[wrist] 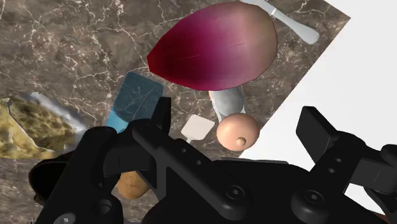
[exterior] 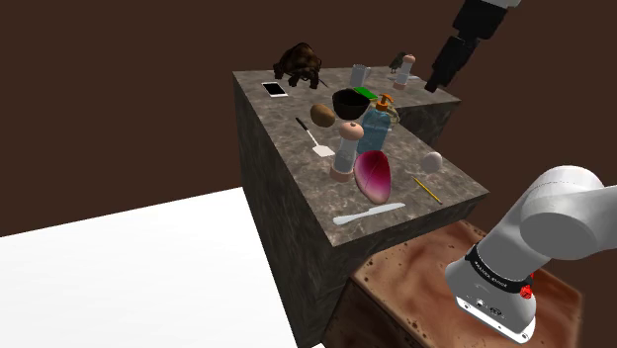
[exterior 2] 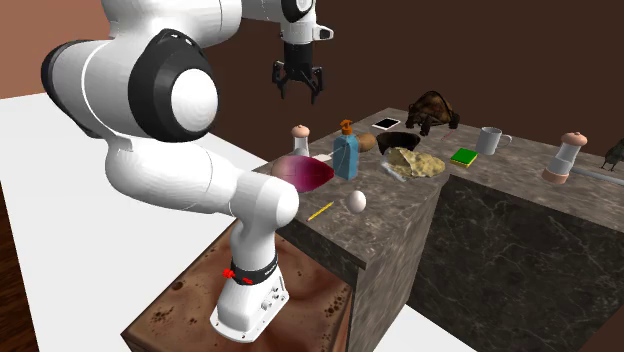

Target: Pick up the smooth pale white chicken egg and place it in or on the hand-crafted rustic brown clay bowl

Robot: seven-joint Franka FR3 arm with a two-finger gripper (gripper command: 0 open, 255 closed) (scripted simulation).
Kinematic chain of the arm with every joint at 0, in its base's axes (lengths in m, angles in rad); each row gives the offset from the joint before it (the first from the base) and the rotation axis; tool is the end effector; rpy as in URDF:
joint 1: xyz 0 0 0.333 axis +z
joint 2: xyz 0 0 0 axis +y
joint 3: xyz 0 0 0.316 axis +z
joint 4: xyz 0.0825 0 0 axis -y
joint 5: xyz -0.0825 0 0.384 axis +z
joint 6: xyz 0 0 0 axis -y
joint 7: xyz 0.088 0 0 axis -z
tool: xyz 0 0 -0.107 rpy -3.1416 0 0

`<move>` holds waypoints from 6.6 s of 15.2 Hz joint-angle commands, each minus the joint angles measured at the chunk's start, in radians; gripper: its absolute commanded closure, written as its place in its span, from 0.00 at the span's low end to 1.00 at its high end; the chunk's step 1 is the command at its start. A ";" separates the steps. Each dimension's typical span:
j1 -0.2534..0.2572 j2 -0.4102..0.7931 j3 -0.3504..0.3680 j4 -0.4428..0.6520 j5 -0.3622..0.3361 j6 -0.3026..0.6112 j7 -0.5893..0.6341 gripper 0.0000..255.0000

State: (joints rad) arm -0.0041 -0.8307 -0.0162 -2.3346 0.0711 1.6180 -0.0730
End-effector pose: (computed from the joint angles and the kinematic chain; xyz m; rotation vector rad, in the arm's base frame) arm 0.2996 -0.0006 0.6190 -3.0571 -0.0887 -0.1800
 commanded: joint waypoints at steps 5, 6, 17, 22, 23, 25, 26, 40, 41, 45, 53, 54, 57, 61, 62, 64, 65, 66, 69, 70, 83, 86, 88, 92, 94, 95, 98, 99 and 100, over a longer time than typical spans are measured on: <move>-0.026 -0.106 -0.079 -0.160 -0.032 0.098 -0.081 0.00; -0.034 -0.129 -0.101 -0.197 -0.042 0.122 -0.102 0.00; -0.168 -0.258 -0.410 -0.517 -0.186 0.415 -0.373 0.00; -0.220 -0.194 -0.603 -0.593 -0.258 0.587 -0.529 0.00; -0.223 -0.171 -0.647 -0.602 -0.270 0.625 -0.563 0.00; -0.218 -0.114 -0.739 -0.612 -0.288 0.704 -0.633 0.00; -0.209 -0.083 -0.788 -0.613 -0.294 0.745 -0.670 0.00; -0.111 0.050 -0.879 -0.648 -0.284 0.933 -0.701 0.00; -0.111 0.050 -0.879 -0.648 -0.284 0.933 -0.701 0.00; -0.112 0.049 -0.879 -0.648 -0.284 0.932 -0.701 1.00; -0.120 0.035 -0.866 -0.643 -0.284 0.913 -0.693 1.00; -0.127 0.022 -0.852 -0.637 -0.284 0.893 -0.685 1.00; -0.144 -0.017 -0.815 -0.620 -0.280 0.836 -0.663 1.00; -0.158 -0.063 -0.772 -0.592 -0.271 0.765 -0.636 1.00; -0.160 -0.073 -0.762 -0.585 -0.268 0.748 -0.630 1.00; -0.164 -0.091 -0.742 -0.569 -0.262 0.714 -0.618 1.00; -0.165 -0.100 -0.733 -0.560 -0.259 0.698 -0.612 1.00; -0.165 -0.108 -0.724 -0.552 -0.256 0.682 -0.607 1.00; -0.166 -0.130 -0.698 -0.525 -0.245 0.635 -0.591 1.00; -0.166 -0.137 -0.690 -0.516 -0.242 0.620 -0.585 1.00; -0.147 -0.185 -0.599 -0.377 -0.195 0.444 -0.527 1.00; -0.115 -0.145 -0.595 -0.340 -0.180 0.454 -0.515 1.00; -0.058 -0.063 -0.608 -0.298 -0.160 0.505 -0.508 1.00; 0.057 0.100 -0.646 -0.198 -0.110 0.586 -0.507 1.00; 0.116 0.181 -0.672 -0.142 -0.078 0.616 -0.513 1.00; 0.146 0.221 -0.687 -0.111 -0.060 0.628 -0.518 1.00; 0.236 0.344 -0.740 -0.014 0.006 0.653 -0.543 1.00; 0.267 0.387 -0.761 0.020 0.032 0.658 -0.555 1.00; 0.298 0.430 -0.783 0.056 0.061 0.660 -0.569 1.00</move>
State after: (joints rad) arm 0.2600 -0.4478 -0.7752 -2.3172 0.1022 2.2737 -0.6268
